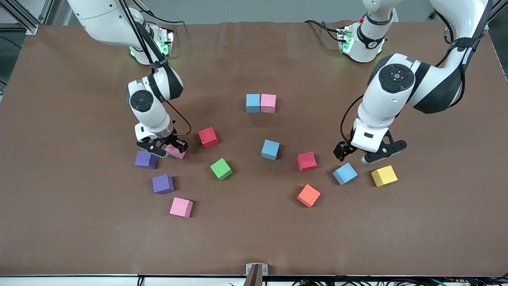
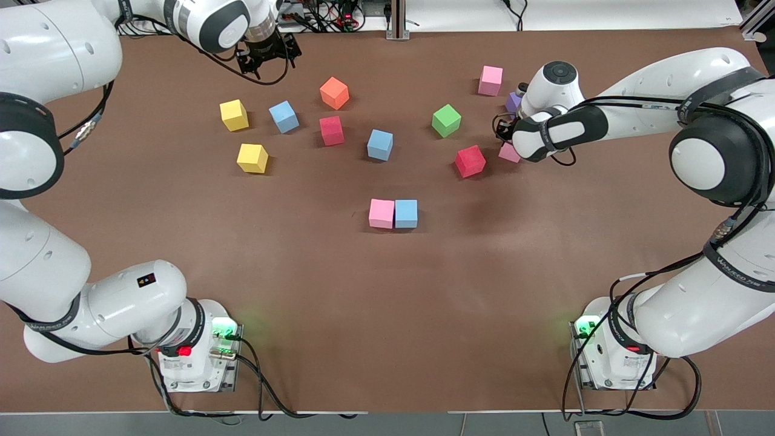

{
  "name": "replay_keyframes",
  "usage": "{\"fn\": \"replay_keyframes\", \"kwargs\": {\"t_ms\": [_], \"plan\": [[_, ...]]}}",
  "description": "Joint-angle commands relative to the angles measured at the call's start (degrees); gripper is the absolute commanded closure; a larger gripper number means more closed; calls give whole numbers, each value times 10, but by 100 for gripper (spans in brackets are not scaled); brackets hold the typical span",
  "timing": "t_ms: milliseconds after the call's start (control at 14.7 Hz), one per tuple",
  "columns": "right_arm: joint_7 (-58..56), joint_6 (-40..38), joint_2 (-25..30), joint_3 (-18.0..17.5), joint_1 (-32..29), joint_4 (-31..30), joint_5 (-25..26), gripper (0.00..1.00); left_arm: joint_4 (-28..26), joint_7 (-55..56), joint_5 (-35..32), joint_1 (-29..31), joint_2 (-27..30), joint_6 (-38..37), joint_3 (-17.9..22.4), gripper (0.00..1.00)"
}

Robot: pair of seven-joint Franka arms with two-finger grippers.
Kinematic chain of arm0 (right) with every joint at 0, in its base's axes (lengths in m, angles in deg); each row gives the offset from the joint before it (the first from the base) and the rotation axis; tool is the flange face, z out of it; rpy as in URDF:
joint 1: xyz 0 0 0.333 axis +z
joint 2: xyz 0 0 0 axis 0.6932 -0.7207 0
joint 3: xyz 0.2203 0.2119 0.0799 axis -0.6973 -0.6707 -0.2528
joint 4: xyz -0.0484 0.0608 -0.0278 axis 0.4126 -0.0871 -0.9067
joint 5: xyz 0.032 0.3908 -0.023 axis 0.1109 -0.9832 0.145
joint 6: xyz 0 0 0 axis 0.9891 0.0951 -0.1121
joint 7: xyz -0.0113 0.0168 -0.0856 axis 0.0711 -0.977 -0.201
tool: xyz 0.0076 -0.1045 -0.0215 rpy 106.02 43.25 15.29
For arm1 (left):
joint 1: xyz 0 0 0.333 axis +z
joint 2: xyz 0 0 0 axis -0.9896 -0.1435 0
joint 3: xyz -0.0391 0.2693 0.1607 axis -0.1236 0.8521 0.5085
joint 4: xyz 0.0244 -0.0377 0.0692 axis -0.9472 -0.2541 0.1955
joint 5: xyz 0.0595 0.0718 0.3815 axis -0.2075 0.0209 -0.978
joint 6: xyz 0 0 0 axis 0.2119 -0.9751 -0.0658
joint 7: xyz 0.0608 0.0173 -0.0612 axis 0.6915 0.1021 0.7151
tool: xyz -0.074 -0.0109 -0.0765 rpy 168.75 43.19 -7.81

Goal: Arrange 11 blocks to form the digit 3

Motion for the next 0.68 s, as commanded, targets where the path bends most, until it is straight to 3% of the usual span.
{"fn": "replay_keyframes", "kwargs": {"t_ms": [0,271,611], "plan": [[27,-75,70,-4,-5,-12,8,100,-22,-21,-1,11,19,1,-12,0],[167,-140,132,-5,30,-13,1,100,-24,-14,4,10,11,1,-12,0],[526,-141,138,-5,129,-15,1,100,-24,-13,5,0,-11,1,-14,0]]}}
